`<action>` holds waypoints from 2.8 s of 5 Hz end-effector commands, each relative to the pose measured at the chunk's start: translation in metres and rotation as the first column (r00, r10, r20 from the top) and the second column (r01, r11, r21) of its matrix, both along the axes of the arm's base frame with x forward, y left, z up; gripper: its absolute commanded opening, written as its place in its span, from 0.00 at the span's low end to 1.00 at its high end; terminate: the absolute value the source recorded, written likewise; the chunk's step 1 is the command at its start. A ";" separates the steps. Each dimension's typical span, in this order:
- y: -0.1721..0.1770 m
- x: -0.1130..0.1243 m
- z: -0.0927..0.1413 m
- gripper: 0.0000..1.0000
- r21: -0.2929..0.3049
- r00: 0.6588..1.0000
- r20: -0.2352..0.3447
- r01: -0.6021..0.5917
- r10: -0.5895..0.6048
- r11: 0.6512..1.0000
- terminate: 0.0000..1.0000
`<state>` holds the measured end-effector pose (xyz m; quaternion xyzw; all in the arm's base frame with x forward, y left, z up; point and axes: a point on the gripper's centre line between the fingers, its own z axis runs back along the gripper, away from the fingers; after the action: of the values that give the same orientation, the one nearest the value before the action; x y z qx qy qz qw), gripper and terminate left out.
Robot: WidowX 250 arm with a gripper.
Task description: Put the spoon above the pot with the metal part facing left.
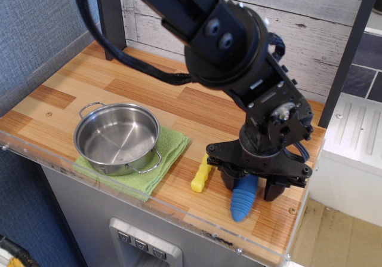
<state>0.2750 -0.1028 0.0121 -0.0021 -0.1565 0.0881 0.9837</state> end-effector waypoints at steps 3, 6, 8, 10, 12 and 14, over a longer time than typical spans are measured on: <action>-0.002 -0.003 0.014 0.00 -0.027 0.999 0.023 -0.044 0.044 0.999 0.00; 0.039 0.024 0.086 0.00 -0.148 0.916 0.151 -0.351 0.372 0.925 0.00; 0.086 0.045 0.109 0.00 -0.238 0.704 0.190 -0.644 0.685 0.727 0.00; 0.129 0.057 0.115 0.00 -0.255 0.415 0.182 -0.856 0.891 0.451 0.00; 0.187 0.060 0.099 0.00 -0.210 0.181 0.160 -0.954 0.970 0.212 0.00; 0.251 0.065 0.064 0.00 -0.189 0.073 0.099 -0.978 0.992 0.091 0.00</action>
<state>0.3485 0.1492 0.0580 0.0731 -0.1881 0.7326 0.6500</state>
